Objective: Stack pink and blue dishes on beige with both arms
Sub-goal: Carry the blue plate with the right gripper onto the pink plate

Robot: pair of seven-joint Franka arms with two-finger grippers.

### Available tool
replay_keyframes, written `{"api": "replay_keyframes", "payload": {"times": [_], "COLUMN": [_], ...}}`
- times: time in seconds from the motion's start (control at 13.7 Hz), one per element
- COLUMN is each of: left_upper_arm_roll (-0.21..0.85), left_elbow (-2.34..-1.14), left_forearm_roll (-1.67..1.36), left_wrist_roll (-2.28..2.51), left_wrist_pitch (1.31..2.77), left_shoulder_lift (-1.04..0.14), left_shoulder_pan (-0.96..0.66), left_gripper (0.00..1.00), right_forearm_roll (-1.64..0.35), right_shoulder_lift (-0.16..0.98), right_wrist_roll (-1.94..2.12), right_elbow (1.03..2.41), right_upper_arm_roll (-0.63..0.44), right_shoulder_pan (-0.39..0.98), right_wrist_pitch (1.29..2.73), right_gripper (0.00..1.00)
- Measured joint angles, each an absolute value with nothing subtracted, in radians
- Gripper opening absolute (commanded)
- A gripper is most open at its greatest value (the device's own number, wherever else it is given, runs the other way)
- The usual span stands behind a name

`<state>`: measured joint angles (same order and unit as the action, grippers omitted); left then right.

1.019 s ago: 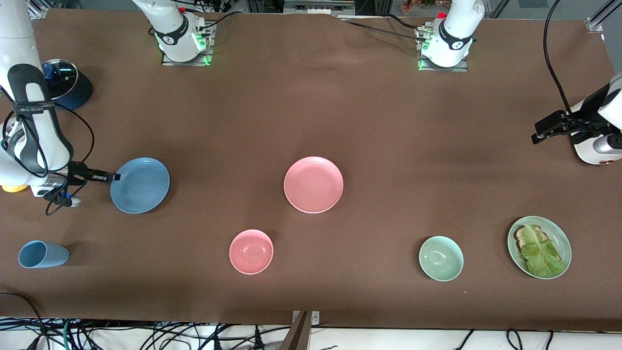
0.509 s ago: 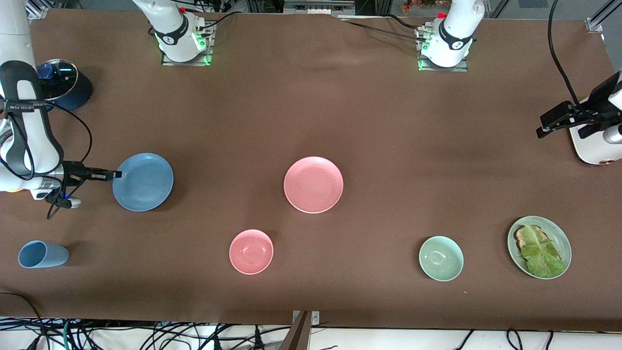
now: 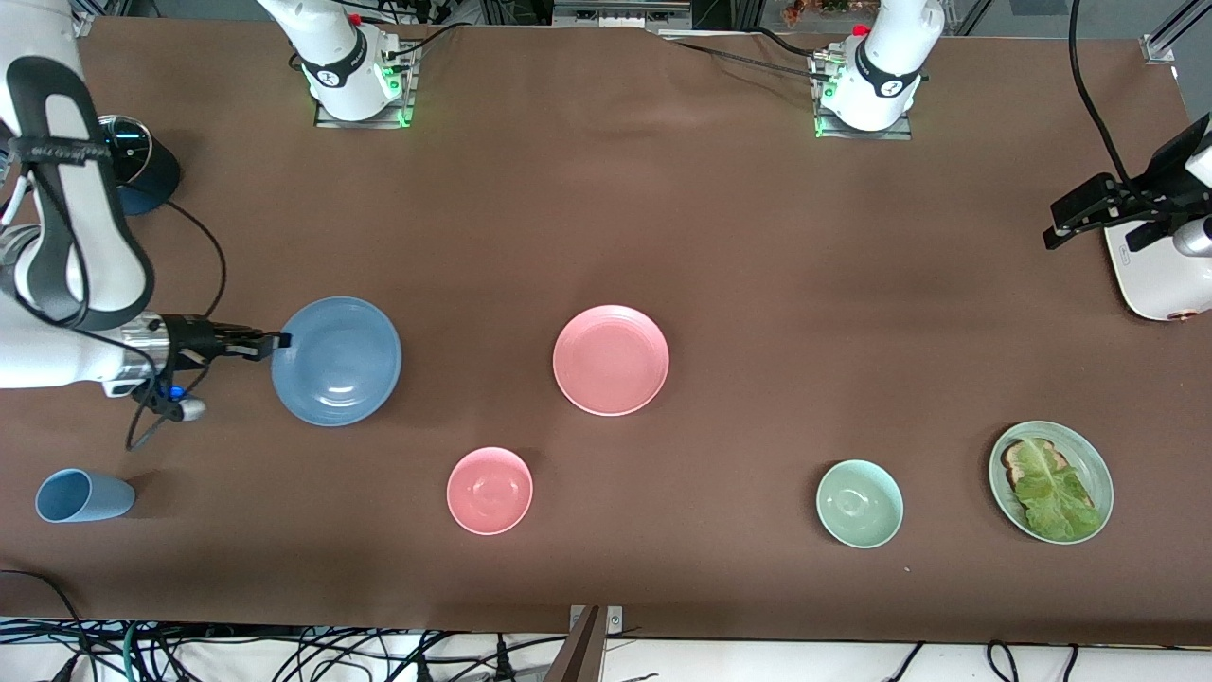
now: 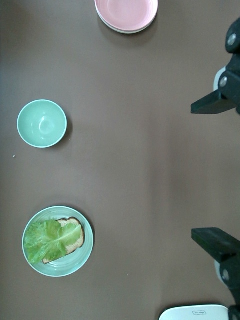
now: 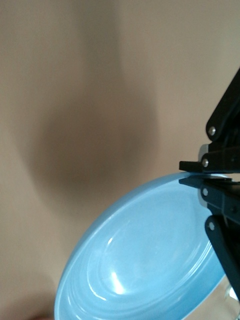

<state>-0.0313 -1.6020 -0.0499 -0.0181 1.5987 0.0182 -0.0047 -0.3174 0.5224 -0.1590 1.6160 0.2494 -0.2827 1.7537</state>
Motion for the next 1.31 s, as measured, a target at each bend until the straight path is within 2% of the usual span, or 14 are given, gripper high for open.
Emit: {"api": "replay_keyframes", "payload": {"times": [0.22, 0.36, 0.66, 0.87, 1.31], "left_upper_arm_roll": [-0.026, -0.026, -0.027, -0.038, -0.038], "left_elbow": [-1.602, -1.602, -1.602, -1.602, -1.602], "left_forearm_roll": [-0.050, -0.050, -0.050, -0.050, -0.050], "left_wrist_roll": [-0.017, -0.017, -0.017, -0.017, -0.017], "left_wrist_pitch": [1.595, 1.593, 1.591, 1.585, 1.584], "left_shoulder_lift": [0.027, 0.028, 0.031, 0.037, 0.037], "left_shoulder_pan": [-0.023, -0.028, -0.028, -0.028, -0.030], "left_gripper": [1.00, 1.00, 1.00, 1.00, 1.00], "right_forearm_roll": [-0.317, -0.317, -0.281, -0.171, -0.031], "right_shoulder_lift": [0.506, 0.506, 0.524, 0.565, 0.634], "right_wrist_roll": [-0.324, -0.450, -0.585, -0.630, -0.606], "right_elbow": [1.616, 1.616, 1.624, 1.626, 1.616], "right_upper_arm_roll": [0.349, 0.377, 0.380, 0.379, 0.378], "right_shoulder_pan": [-0.262, -0.205, 0.000, 0.127, 0.221], "right_wrist_pitch": [1.783, 1.844, 2.025, 2.113, 2.195], "right_gripper": [0.00, 0.00, 0.00, 0.00, 0.00]}}
